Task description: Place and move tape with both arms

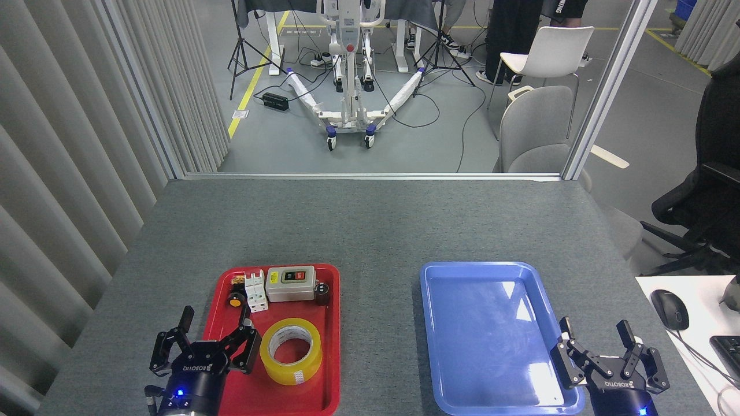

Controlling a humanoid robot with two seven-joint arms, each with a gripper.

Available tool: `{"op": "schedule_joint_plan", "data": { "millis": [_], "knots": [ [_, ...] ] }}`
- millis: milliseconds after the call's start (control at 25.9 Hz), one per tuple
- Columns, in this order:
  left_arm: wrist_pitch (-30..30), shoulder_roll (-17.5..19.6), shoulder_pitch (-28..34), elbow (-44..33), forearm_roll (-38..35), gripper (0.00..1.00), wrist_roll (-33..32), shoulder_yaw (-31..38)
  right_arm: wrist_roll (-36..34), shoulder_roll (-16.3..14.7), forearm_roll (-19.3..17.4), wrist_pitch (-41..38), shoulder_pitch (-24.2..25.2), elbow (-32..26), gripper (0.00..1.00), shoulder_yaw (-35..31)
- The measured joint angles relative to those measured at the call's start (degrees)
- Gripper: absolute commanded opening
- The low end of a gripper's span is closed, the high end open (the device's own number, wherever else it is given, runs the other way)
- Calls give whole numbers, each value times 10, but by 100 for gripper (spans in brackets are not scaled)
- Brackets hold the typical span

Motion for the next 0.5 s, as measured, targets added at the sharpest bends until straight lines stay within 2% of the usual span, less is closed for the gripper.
{"op": "schedule_joint_plan", "data": {
  "millis": [503],
  "knots": [
    [-3, 3, 3, -5, 3, 100, -2, -2, -1, -1, 1, 0, -15, 8, 100, -1]
  ]
}}
